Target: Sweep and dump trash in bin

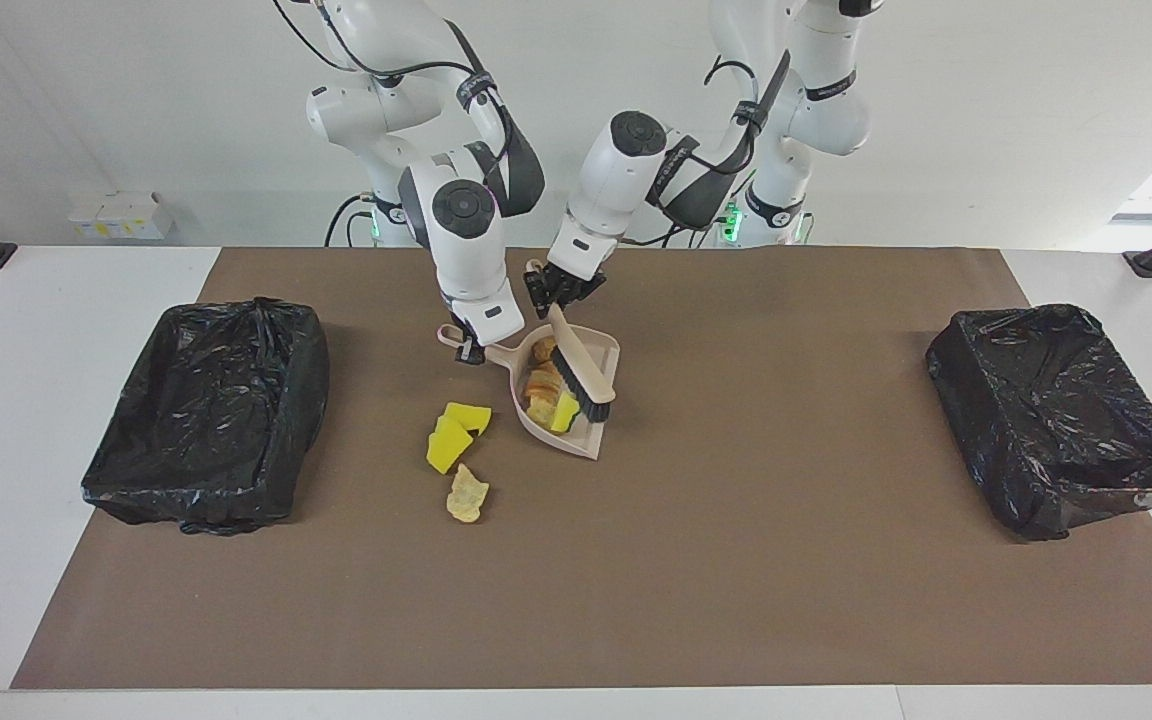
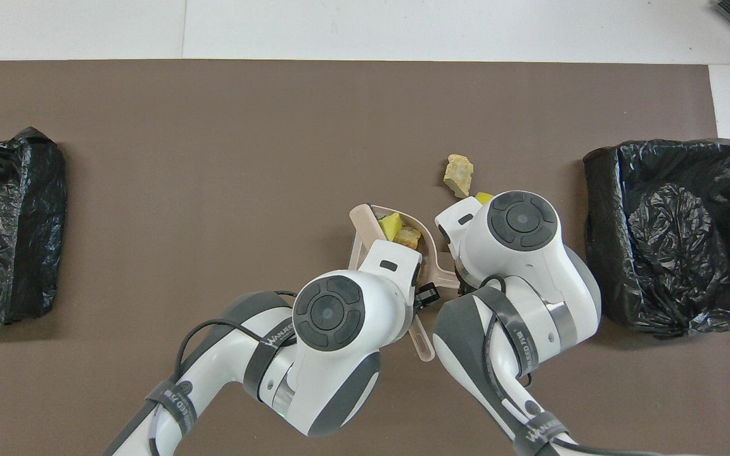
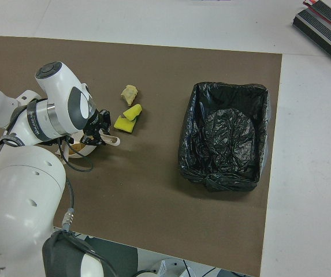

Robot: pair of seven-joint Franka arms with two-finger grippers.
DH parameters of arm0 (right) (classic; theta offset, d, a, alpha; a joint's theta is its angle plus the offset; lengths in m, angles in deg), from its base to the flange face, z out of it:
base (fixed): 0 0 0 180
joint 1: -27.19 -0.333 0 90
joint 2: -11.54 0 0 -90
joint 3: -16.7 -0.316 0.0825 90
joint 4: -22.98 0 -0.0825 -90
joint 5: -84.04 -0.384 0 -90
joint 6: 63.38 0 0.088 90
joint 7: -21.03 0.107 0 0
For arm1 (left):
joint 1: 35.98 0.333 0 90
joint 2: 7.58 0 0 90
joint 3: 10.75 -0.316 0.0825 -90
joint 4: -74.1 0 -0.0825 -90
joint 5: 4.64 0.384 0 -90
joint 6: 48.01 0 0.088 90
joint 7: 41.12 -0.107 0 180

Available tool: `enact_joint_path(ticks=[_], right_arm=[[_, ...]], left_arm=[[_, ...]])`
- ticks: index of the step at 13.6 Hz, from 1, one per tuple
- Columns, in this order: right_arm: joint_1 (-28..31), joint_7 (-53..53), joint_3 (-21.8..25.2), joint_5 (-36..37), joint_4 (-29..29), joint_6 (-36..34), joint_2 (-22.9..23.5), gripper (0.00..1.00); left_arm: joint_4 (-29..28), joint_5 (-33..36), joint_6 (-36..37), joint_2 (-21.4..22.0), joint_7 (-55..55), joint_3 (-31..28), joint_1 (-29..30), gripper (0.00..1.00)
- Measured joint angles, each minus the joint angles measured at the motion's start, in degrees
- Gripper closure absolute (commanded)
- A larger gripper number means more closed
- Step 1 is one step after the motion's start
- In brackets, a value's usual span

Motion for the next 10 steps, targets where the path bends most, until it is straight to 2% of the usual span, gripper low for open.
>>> enact_joint_path(ticks=[3, 7, 10], right_arm=[[0.0, 0.0, 0.0, 0.0, 0.0, 0.0, 0.0, 1.00], [0.0, 0.0, 0.0, 0.0, 0.1, 0.0, -0.1, 1.00], [0.0, 0.0, 0.0, 0.0, 0.1, 0.0, -0.1, 1.00]], left_arm=[[0.0, 0.0, 7.4, -0.2, -1.5, -0.4, 0.9, 1.00], [-0.4, 5.5, 15.7, 0.8, -2.5, -0.7, 3.0, 1.00], [-1.4, 6.5, 20.5, 2.0, -2.6, -0.8, 3.5, 1.00]])
